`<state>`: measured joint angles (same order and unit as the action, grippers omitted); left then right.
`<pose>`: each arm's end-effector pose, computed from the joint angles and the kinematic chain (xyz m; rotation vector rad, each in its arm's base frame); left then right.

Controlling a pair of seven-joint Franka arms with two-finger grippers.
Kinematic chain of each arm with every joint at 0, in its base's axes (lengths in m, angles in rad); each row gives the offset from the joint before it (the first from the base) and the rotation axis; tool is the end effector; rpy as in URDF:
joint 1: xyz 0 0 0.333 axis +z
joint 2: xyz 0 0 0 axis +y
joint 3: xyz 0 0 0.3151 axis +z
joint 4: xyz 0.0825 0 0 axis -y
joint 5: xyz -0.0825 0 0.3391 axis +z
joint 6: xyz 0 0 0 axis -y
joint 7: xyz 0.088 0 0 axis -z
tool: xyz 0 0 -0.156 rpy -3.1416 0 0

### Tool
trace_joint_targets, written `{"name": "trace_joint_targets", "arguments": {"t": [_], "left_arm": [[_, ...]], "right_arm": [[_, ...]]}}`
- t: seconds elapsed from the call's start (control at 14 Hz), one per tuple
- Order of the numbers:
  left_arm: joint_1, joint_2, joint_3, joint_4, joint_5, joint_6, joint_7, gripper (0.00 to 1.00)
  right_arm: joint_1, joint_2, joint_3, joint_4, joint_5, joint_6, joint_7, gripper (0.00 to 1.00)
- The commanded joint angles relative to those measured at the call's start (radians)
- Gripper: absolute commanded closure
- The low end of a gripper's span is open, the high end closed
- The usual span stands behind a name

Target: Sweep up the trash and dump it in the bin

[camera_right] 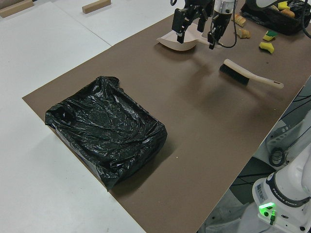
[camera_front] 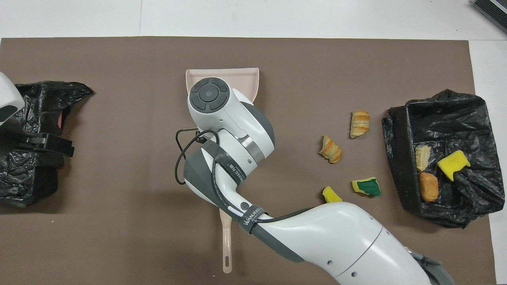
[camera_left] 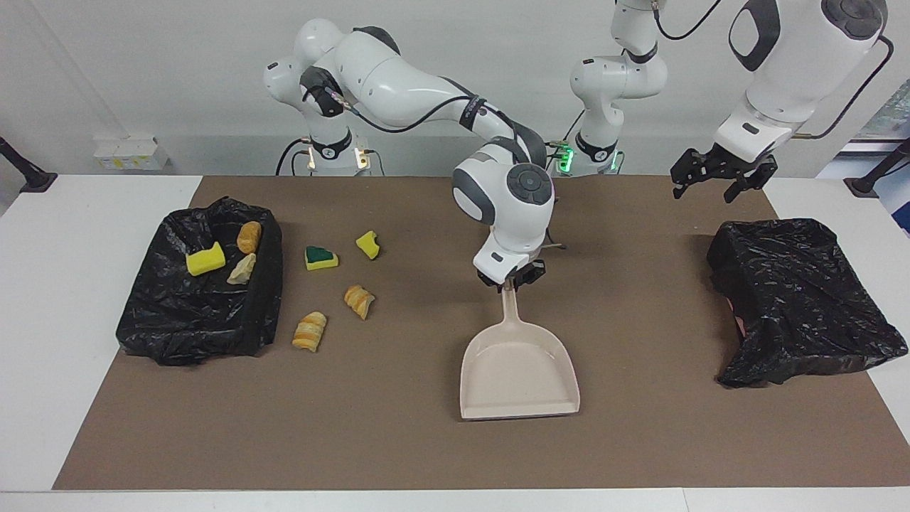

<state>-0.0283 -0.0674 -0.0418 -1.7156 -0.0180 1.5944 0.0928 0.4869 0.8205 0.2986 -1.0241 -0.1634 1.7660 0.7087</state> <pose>0.4836 -0.0373 0.5485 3.1145 -0.2525 -0.0839 0.5607 0.4389 0.3259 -3.1284 -0.0423 0.1197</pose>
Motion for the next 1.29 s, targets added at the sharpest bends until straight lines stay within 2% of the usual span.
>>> {"name": "trace_joint_targets", "arguments": {"t": [0.0, 0.07, 0.29, 0.36, 0.57, 0.79, 0.93, 1.22], "left_arm": [[-0.027, -0.017, 0.010, -0.038, 0.012, 0.050, -0.016, 0.00], [-0.041, -0.014, 0.011, -0.038, 0.012, 0.059, -0.016, 0.00], [-0.053, 0.003, 0.010, -0.041, 0.010, 0.094, -0.018, 0.00], [-0.064, 0.008, 0.010, -0.044, 0.010, 0.117, -0.019, 0.00], [-0.093, 0.044, 0.010, -0.053, 0.010, 0.194, -0.033, 0.00], [-0.140, 0.103, 0.010, -0.044, 0.010, 0.294, -0.108, 0.00], [-0.191, 0.142, 0.011, -0.038, 0.010, 0.364, -0.178, 0.00], [-0.300, 0.237, 0.011, -0.033, 0.013, 0.485, -0.342, 0.00]], "right_arm": [[-0.001, -0.012, -0.010, -0.004, 0.022, -0.007, 0.014, 0.59], [0.002, -0.014, -0.010, -0.004, 0.022, -0.007, 0.014, 0.46], [-0.005, -0.026, -0.010, -0.002, 0.025, -0.007, 0.014, 0.19], [-0.020, -0.047, -0.009, -0.011, 0.027, -0.014, 0.012, 0.02], [-0.027, -0.160, -0.006, -0.129, 0.054, -0.028, 0.034, 0.00], [-0.045, -0.324, -0.006, -0.298, 0.122, -0.029, 0.025, 0.00], [-0.048, -0.462, -0.006, -0.455, 0.174, -0.028, 0.009, 0.00], [0.021, -0.627, -0.003, -0.689, 0.223, 0.018, 0.083, 0.00]]}}
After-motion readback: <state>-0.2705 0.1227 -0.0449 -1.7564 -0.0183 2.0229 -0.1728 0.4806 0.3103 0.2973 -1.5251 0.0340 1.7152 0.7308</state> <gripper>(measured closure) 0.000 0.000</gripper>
